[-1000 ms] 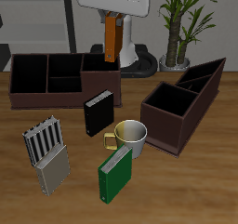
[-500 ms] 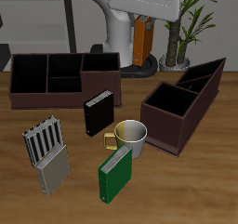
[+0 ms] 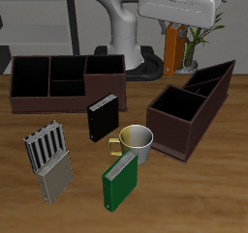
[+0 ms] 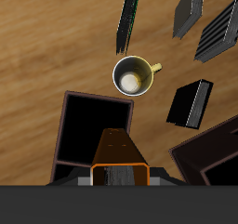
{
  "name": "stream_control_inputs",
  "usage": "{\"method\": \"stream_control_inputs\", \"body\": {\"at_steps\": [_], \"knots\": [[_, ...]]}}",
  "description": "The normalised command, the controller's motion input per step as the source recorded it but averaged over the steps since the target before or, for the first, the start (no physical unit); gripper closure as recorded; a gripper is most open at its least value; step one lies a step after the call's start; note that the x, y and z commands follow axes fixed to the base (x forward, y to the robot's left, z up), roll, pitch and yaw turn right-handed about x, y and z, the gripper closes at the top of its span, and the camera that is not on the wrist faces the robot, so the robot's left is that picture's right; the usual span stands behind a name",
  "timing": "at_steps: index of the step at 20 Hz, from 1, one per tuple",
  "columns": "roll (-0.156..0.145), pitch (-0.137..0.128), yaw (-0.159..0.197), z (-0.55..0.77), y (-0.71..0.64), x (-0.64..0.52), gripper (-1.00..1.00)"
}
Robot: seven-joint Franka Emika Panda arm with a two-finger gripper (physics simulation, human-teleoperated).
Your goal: Place the orange book into the left desk caddy's right compartment and place the striped book into the back desk caddy's front compartment and place the yellow book into the back desk caddy's back compartment
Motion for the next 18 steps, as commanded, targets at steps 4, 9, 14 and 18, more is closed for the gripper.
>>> {"method": "stream_control_inputs", "body": {"at_steps": [4, 9, 14, 18], "knots": [[-0.024, -0.068, -0.019, -0.03, 0.37, 0.33, 1.00], [-0.012, -0.004, -0.054, -0.12, 0.21, 0.38, 1.00], [0.003, 0.019, -0.026, -0.23, 0.06, 0.06, 1.00], [-0.009, 0.017, 0.011, -0.36, 0.02, 0.11, 1.00]]}}
